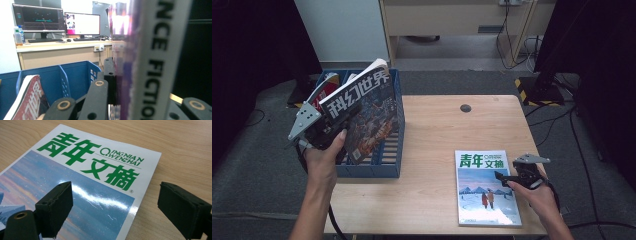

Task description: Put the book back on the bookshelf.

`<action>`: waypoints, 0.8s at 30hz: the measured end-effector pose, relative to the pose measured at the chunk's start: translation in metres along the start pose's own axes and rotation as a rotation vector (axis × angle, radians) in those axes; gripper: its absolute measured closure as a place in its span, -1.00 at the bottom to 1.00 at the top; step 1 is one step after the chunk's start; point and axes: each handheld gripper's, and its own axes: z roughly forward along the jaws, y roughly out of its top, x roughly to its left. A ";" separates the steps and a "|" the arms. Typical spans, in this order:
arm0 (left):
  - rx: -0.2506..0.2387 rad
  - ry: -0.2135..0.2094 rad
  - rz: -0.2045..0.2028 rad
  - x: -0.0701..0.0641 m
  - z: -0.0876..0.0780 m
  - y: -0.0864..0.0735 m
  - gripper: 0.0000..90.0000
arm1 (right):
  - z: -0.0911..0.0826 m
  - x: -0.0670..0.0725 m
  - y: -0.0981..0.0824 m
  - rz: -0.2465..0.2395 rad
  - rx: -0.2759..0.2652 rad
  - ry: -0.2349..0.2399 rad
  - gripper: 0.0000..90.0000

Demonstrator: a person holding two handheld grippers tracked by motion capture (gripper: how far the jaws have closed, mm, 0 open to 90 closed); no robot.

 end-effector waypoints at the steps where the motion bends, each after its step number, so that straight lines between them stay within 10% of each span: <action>1: -0.002 -0.001 -0.001 0.001 0.000 0.000 0.83 | 0.000 0.000 0.000 -0.001 -0.001 -0.002 -0.71; 24: -0.016 0.060 -0.011 0.014 -0.019 0.001 0.83 | 0.000 0.000 0.000 0.003 -0.002 -0.007 -0.71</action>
